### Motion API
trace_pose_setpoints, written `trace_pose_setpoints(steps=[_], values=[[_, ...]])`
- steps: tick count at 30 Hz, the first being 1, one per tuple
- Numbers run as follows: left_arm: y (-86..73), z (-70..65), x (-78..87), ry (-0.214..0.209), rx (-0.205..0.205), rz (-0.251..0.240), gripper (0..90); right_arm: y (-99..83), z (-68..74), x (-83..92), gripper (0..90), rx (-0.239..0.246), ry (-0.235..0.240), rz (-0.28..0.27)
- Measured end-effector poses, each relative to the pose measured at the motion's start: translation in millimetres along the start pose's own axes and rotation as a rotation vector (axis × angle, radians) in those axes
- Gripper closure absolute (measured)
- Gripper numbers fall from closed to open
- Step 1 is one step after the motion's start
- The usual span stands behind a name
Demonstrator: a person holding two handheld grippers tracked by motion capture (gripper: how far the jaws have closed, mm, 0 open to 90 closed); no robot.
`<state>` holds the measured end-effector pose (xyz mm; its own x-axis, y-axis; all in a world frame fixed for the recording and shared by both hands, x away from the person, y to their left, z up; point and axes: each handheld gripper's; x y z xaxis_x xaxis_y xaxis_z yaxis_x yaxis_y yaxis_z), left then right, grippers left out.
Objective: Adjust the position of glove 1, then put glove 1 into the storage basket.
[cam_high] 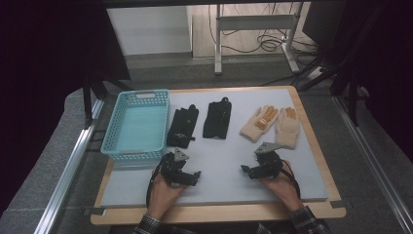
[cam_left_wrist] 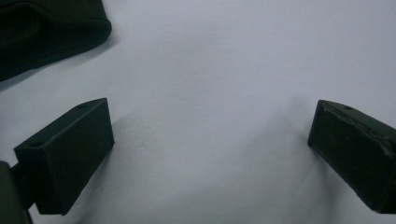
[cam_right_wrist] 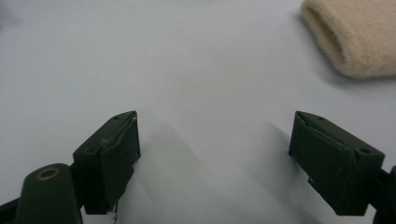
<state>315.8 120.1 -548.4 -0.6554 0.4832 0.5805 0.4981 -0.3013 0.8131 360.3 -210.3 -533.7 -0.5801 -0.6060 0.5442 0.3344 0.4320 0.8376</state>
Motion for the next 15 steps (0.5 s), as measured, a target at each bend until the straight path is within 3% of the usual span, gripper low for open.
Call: trace_pose_setpoints(steps=[15], values=[[-0.4,-0.2,-0.1,0.001,0.001,-0.005,0.5,-0.2,-0.2,-0.4,14.1,-0.001,0.005,0.003]])
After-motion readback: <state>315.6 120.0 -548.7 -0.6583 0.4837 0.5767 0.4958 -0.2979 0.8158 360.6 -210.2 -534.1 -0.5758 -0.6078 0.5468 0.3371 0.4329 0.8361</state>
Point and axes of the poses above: each handheld gripper's, and its own axes: x roughly backward along the jaws, y roughly out of its top, z roughly to its left, and after that the axes turned 11 degrees about -z, right-handed
